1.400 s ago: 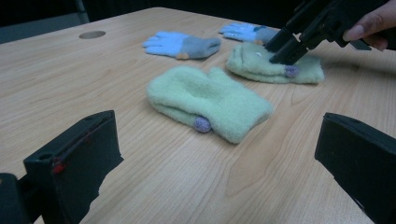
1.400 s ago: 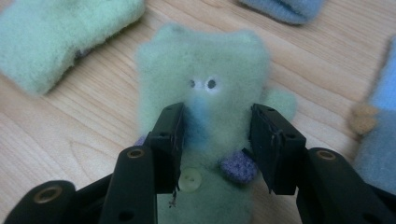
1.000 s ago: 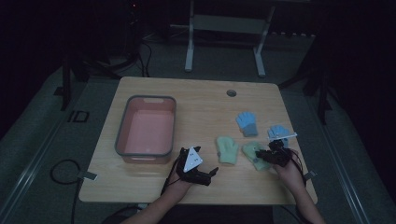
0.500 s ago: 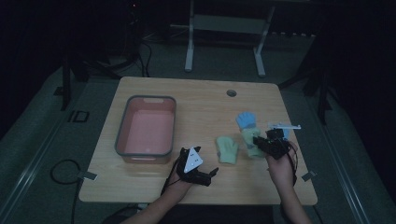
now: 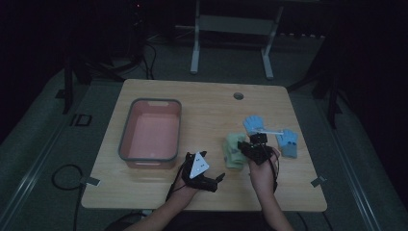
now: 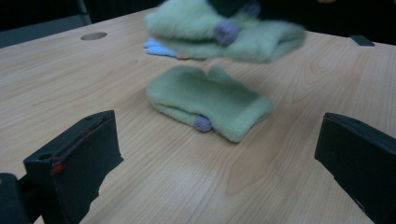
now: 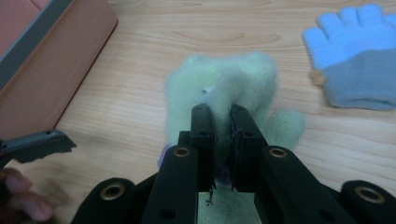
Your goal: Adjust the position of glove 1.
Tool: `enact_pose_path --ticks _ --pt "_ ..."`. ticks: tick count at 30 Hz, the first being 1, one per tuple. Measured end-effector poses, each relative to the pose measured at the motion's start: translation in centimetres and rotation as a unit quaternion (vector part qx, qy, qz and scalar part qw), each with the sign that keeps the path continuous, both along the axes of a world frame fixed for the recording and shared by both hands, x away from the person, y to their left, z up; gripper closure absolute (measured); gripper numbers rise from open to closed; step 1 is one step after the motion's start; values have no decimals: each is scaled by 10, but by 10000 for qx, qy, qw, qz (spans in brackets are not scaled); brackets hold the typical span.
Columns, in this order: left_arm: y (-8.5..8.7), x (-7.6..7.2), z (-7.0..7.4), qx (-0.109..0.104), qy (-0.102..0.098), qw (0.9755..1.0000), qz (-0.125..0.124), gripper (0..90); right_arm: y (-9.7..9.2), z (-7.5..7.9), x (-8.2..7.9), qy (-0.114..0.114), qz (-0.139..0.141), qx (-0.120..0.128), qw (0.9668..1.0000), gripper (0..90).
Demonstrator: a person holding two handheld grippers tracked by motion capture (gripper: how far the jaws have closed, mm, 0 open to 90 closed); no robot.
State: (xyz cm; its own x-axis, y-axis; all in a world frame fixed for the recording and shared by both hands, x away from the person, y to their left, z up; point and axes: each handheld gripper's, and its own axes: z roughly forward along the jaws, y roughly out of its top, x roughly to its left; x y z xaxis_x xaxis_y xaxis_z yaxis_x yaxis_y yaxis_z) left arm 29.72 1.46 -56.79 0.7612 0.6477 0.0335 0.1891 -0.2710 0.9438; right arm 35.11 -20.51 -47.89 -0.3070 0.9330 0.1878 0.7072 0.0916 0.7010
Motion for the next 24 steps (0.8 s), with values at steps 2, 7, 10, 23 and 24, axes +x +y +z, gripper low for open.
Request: enact_pose_path --ticks 2,7,10,23,24 --pt "1 0 0 -18 7 10000 16 3 4 -4 1 -25 -78 8 10000 820" --pt "2 1 0 -61 58 10000 20 3 7 -13 1 47 -164 65 9998 819" --pt "1 1 0 -69 53 10000 11 3 10 -27 3 175 -208 8 9996 817" --pt "0 1 0 10 42 10000 -20 3 8 -53 6 272 -371 -47 9989 772" --pt "-1 0 0 47 11 10000 -21 3 8 -52 6 245 -333 -40 9991 756"
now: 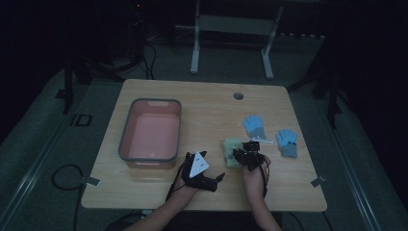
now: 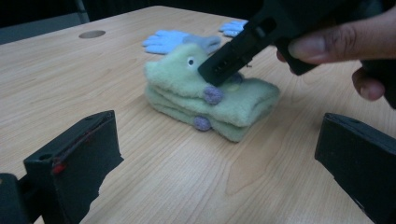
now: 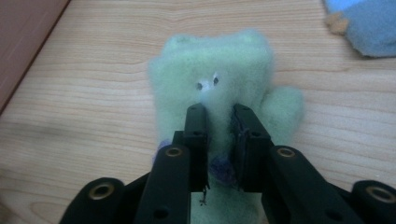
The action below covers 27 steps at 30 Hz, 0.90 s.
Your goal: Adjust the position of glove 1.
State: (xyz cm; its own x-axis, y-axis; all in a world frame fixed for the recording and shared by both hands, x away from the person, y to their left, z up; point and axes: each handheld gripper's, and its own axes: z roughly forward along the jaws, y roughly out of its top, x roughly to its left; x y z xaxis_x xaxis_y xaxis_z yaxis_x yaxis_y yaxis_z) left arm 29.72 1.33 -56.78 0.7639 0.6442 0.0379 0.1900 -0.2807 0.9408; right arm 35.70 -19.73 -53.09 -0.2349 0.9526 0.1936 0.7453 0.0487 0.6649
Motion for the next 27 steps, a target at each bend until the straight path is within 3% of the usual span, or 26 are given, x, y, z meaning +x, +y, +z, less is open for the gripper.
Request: enact_pose_path --ticks 5,8,14,16,19,20,23,24,27 --pt "-4 -3 0 201 -166 9997 -8 2 -4 11 -2 -117 162 -12 9998 690" --pt "-3 -3 0 63 -148 9998 -101 3 -7 15 -2 -161 260 13 9995 641" --pt "3 3 0 -203 111 9994 -266 3 -11 28 3 -419 788 -375 9953 505" --pt "3 4 0 -154 99 9995 -239 3 -11 29 4 -408 867 -389 9946 492" --pt "3 4 0 -111 25 9997 -233 5 -15 34 11 -416 1131 -512 9914 462" --pt "3 4 0 -136 33 9995 -267 45 -16 36 13 -450 1211 -529 9902 461" --pt "4 5 0 -156 58 9994 -305 50 -21 42 17 -574 1509 -731 9842 441" --pt "4 5 0 -273 191 9987 -395 43 -24 43 18 -578 1610 -707 9827 442" --pt "3 4 0 -199 161 9990 -374 43 -36 48 22 -578 1776 -604 9805 454"
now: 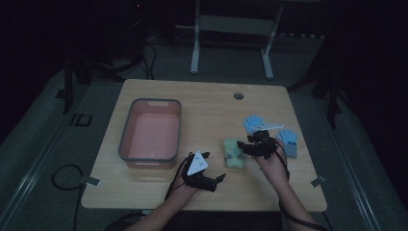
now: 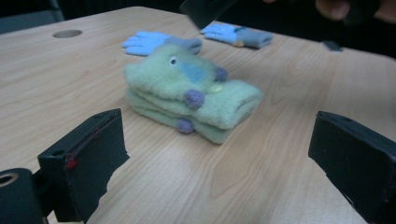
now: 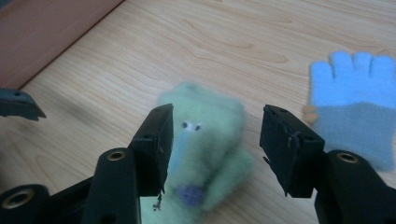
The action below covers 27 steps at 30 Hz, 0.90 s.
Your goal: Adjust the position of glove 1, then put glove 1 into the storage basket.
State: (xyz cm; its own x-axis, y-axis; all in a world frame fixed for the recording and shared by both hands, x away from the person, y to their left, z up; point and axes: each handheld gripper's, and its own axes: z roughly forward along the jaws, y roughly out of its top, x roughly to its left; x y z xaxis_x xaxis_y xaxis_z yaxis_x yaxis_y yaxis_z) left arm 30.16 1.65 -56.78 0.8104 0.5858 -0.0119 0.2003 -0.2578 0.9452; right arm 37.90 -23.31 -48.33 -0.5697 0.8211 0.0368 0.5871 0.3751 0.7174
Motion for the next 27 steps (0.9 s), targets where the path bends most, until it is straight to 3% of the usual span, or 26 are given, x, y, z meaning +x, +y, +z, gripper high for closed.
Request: enact_pose_path --ticks 2,7,11,17,24,27 --pt "-3 0 0 148 20 9999 -10 42 -8 2 1 -26 140 17 9999 455" --pt "-7 3 1 361 283 9989 -114 42 -26 -1 5 -33 481 9 9988 455" --pt "-11 9 1 547 514 9970 -178 36 -34 -8 7 -29 556 91 9984 455" --pt "-16 17 2 491 758 9950 -421 42 -33 -12 7 -33 657 138 9977 464" --pt "-29 20 13 567 386 9948 -751 127 -31 -6 12 -141 759 253 9967 464" --pt "-33 24 17 667 -55 9950 -739 188 -32 -3 16 -99 830 356 9959 464"
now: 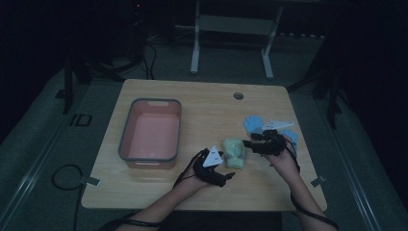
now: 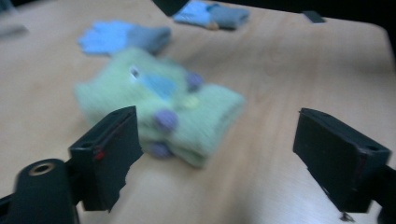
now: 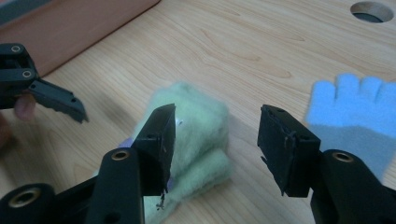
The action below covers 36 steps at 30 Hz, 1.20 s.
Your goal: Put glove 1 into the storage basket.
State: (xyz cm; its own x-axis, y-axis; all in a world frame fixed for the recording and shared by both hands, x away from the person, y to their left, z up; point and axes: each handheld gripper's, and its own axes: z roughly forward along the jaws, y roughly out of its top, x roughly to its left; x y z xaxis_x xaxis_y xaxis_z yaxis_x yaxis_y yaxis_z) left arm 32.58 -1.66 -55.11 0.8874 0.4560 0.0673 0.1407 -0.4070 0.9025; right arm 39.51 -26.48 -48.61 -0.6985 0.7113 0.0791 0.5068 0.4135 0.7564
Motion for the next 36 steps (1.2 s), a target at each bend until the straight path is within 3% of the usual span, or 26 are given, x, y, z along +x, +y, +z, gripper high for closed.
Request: enact_pose_path --ticks 6,8,11,12,13,15,18,20,21,22,23,25,27,29,30,31,32,34,36 --pt "-7 11 3 259 -168 9993 -212 309 1 -5 12 145 57 0 9999 463" --pt "-11 15 4 507 -258 9974 -440 334 3 -10 16 233 100 26 9997 463" --pt "-17 21 4 695 -137 9953 -662 350 5 -17 23 420 160 167 9989 462" --pt "-17 21 4 695 -137 9953 -662 366 7 -19 25 471 176 178 9986 456" --pt "-22 24 2 889 -150 9931 -747 366 9 -21 28 493 187 160 9985 455" --pt "-25 28 0 1052 -134 9914 -772 368 13 -25 33 570 245 106 9980 431" --pt "-29 32 -2 1121 -97 9903 -812 389 18 -36 42 741 292 -35 9968 407" --pt "-31 35 -3 1219 -104 9885 -887 407 22 -46 45 885 331 -284 9951 364" --pt "-31 35 -3 1219 -104 9885 -887 411 22 -46 45 885 331 -284 9951 364" --pt "-33 35 -5 1301 -123 9872 -919 414 20 -52 49 1105 380 -108 9931 371" --pt "-33 35 -5 1301 -123 9872 -919 413 20 -52 49 1105 380 -108 9931 371" --pt "-34 35 -7 1468 -242 9846 -914 420 20 -56 51 1351 495 -47 9896 414" --pt "-35 35 -7 1491 -258 9844 -901 431 19 -58 53 1608 570 132 9852 506" --pt "-37 32 -8 1651 -453 9816 -843 442 19 -59 54 1644 583 171 9845 518" --pt "-37 32 -8 1651 -453 9816 -843 451 19 -59 54 1644 583 171 9845 518" --pt "-42 28 -10 1939 -859 9742 -778 451 19 -59 54 1673 595 192 9839 548" --pt "-42 29 -9 1951 -847 9741 -774 537 21 -57 53 1709 604 189 9833 611" --pt "-42 32 -5 1915 -707 9757 -794 626 22 -55 51 1659 595 162 9842 658" --pt "-42 32 -1 1958 -712 9747 -808 683 22 -52 49 1612 561 189 9852 685"
